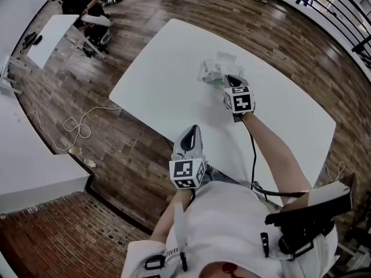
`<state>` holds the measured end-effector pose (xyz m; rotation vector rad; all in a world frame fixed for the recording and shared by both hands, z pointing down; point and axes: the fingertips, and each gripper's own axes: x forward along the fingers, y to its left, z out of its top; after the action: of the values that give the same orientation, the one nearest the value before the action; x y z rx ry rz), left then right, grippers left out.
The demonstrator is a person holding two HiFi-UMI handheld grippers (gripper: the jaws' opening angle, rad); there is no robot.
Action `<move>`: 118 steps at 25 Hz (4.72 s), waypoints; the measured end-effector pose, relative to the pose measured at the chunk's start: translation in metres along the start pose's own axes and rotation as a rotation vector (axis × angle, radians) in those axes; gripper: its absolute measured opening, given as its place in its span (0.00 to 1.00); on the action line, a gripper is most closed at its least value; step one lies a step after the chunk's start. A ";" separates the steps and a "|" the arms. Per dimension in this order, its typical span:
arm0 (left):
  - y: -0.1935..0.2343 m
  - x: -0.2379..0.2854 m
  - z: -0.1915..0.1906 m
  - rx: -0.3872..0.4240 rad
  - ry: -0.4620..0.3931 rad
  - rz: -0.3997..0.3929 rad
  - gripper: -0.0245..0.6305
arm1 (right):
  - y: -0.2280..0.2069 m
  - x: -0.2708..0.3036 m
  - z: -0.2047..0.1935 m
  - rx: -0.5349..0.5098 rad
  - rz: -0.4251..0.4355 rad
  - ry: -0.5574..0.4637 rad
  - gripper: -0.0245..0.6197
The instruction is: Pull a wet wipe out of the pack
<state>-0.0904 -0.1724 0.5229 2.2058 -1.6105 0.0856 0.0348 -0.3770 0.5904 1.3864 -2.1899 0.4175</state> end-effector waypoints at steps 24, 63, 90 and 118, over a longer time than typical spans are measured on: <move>-0.019 -0.007 0.001 0.016 -0.011 -0.026 0.04 | 0.007 -0.039 0.026 -0.071 0.029 -0.117 0.06; -0.049 -0.015 0.001 0.038 -0.027 -0.074 0.04 | 0.014 -0.132 0.012 0.003 0.065 -0.243 0.06; -0.054 -0.019 0.000 0.043 -0.025 -0.073 0.04 | 0.041 -0.166 -0.079 0.074 0.104 -0.127 0.06; -0.048 -0.020 -0.003 0.041 -0.016 -0.053 0.04 | 0.085 -0.163 -0.173 0.035 0.167 0.073 0.06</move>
<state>-0.0517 -0.1407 0.5063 2.2840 -1.5713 0.0866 0.0590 -0.1315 0.6409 1.1902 -2.2560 0.5609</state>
